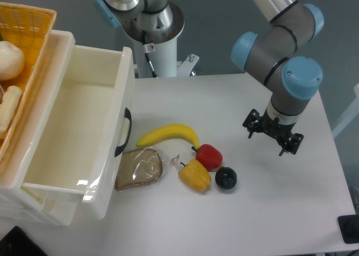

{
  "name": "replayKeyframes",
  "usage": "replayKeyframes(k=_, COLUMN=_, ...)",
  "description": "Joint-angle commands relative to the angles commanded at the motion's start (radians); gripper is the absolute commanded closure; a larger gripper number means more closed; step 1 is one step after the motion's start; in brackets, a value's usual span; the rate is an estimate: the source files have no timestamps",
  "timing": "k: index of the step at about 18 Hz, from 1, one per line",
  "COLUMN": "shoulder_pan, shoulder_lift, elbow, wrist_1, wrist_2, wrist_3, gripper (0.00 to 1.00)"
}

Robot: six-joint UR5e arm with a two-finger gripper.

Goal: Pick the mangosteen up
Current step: 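Move the open gripper toward the dark round mangosteen, then lower the gripper over the mangosteen, fingers straddling it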

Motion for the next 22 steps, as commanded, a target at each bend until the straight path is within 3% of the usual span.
replayKeyframes(k=5, shoulder_pan=-0.049, shoulder_lift=-0.046, elbow=0.015, wrist_1=0.006, wrist_2=-0.030, wrist_3=-0.108, gripper=0.00)
replayKeyframes(k=22, shoulder_pan=-0.103, shoulder_lift=-0.097, elbow=0.014, wrist_1=0.046, wrist_2=-0.049, wrist_3=-0.148, gripper=0.00)
